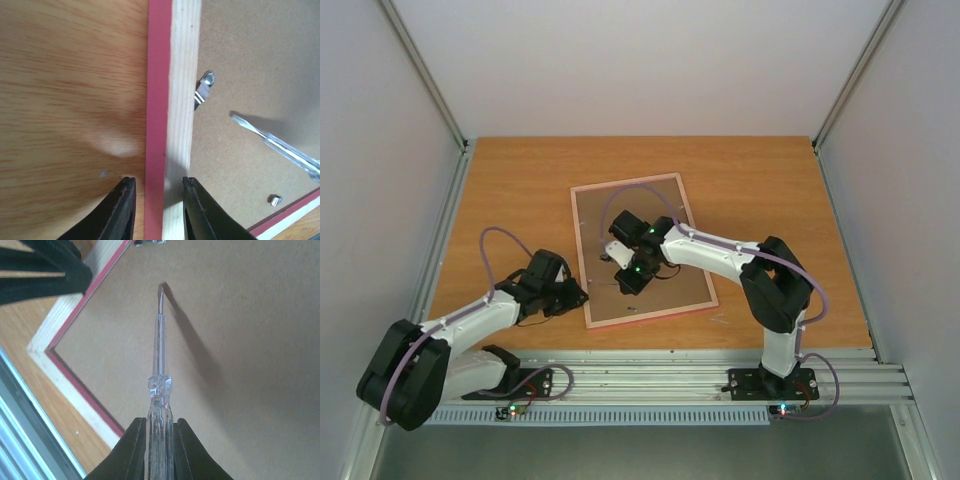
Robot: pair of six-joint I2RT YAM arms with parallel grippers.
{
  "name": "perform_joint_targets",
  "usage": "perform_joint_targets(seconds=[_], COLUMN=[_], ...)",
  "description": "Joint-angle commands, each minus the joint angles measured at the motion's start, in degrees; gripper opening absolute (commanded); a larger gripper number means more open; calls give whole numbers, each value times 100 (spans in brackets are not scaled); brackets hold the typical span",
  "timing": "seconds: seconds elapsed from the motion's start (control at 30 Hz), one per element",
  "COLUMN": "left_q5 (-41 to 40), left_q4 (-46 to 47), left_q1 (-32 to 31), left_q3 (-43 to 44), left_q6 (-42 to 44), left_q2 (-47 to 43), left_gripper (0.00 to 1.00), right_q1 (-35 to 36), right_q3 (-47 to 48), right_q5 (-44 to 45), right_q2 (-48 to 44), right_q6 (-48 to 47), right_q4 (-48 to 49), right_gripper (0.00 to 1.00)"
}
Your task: Take the photo out of the frame
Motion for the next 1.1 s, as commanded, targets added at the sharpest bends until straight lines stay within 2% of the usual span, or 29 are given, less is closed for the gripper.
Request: perform_joint_targets(seconds=[0.0, 0.2, 0.53, 1.07], left_q5=[-337, -317, 59, 186], left_q4=[-487, -668, -230, 139], left_q1=[28, 29, 29, 18], left_q3=[151, 290, 152, 20], left_q6=[158, 245, 69, 41], left_q2=[-290, -335, -171, 213], left_gripper=[30, 34, 36, 25], right_q1=[-39, -93, -80, 49], right_q3=[-296, 46, 897, 1253], right_q5=[25, -82, -141, -175], right_q2=[-561, -359, 459, 911], right_q6=[165, 204, 297, 240], right_q4=[181, 348, 73, -380], right_gripper=[1, 1, 1, 1])
